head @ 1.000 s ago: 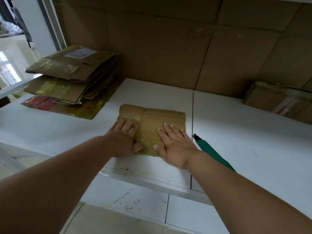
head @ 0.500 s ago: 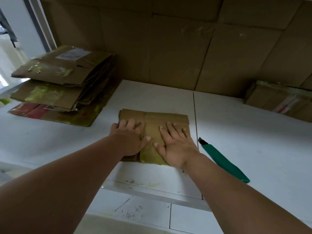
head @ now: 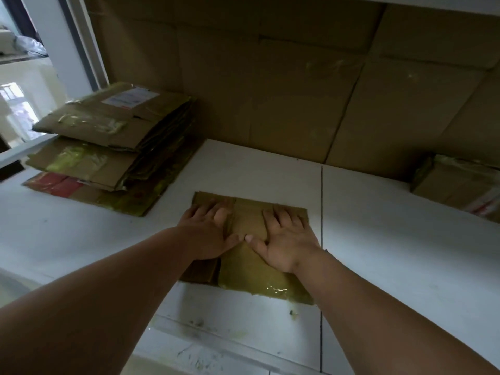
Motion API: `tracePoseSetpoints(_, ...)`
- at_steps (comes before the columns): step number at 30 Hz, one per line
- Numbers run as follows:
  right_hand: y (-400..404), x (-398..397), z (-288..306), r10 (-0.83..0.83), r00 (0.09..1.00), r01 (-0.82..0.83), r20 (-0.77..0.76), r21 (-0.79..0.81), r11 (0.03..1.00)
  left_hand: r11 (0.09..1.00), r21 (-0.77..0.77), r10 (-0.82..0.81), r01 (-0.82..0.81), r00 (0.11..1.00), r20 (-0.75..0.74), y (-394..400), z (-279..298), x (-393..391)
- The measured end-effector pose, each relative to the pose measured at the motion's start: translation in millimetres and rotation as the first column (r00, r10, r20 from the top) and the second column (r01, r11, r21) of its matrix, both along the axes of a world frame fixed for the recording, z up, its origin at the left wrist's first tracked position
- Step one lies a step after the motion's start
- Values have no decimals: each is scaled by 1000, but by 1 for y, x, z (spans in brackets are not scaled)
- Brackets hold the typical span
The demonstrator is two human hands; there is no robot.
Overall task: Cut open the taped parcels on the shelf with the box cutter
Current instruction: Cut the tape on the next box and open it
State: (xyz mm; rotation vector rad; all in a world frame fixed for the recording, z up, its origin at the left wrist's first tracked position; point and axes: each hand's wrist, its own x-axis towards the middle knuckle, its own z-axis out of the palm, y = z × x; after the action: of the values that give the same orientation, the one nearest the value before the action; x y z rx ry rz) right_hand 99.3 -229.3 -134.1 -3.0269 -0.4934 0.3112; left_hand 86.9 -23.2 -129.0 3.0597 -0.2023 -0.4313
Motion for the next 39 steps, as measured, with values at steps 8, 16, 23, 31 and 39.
tracePoseSetpoints(8,-6,6,-6,-18,1000,17,19,51,999,999,44,21,-20,1000,-12,-2,-2,4)
tracePoseSetpoints(16,8,-9,7,-35,999,37,20,-63,997,999,27,31,-31,1000,-4,-3,-4,4)
tracePoseSetpoints(23,18,-46,2,-9,998,12,-56,61,998,999,-22,-45,47,995,88,-5,-5,-6)
tracePoseSetpoints(31,28,-58,3,-82,996,82,-21,-1,997,984,3,-180,180,983,31,26,-3,-44)
tracePoseSetpoints(39,26,-85,-4,-134,991,134,3,-4,991,975,38,-217,218,976,-28,29,-1,-48)
